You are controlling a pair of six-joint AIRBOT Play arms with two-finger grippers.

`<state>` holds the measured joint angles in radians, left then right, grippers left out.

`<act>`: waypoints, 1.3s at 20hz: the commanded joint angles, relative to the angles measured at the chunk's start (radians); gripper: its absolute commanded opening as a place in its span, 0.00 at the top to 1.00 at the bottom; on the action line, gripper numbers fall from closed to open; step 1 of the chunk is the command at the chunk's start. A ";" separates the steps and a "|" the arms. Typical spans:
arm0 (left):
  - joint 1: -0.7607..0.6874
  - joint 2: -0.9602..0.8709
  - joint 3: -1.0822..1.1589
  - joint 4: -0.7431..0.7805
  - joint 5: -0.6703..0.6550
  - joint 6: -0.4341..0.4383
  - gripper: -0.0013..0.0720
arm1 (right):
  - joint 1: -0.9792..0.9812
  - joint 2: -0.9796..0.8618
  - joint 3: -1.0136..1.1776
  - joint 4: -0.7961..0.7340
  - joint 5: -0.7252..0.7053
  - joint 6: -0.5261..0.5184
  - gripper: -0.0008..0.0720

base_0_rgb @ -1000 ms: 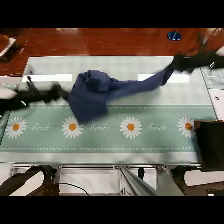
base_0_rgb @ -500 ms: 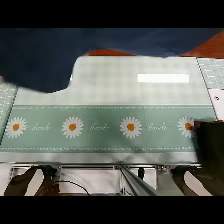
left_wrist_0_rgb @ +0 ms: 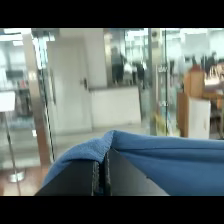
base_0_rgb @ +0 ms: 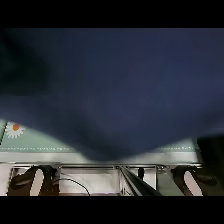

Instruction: Fold the shirts.

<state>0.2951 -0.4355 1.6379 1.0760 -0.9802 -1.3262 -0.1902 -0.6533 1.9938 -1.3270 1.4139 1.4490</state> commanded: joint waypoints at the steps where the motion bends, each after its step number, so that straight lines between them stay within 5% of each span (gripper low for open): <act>1: -0.094 0.003 -0.027 0.199 -0.157 -0.124 0.96 | 0.000 0.021 -0.112 0.047 0.082 0.021 0.96; 6: -0.097 -0.084 -0.311 0.169 -0.162 -0.155 0.96 | 0.000 -0.014 -0.504 0.146 0.036 -0.004 0.96; 11: -0.135 -0.372 -0.564 0.059 0.112 -0.115 0.96 | 0.001 -0.287 -0.747 0.281 -0.201 -0.102 0.96; 16: -0.222 -0.875 -0.434 0.004 0.307 -0.127 0.96 | 0.001 -0.779 -0.619 0.459 -0.357 -0.188 0.96; 21: -0.227 -1.253 -0.159 -0.146 0.280 -0.127 0.96 | 0.001 -1.164 -0.276 0.457 -0.355 -0.122 0.96; 26: -0.224 -1.375 -0.068 -0.169 0.198 -0.126 0.96 | 0.000 -1.328 -0.127 0.458 -0.344 -0.039 0.96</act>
<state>0.0700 -1.7313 1.5173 0.9390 -0.7433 -1.4532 -0.1902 -1.8820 1.7855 -0.8761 1.0672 1.3617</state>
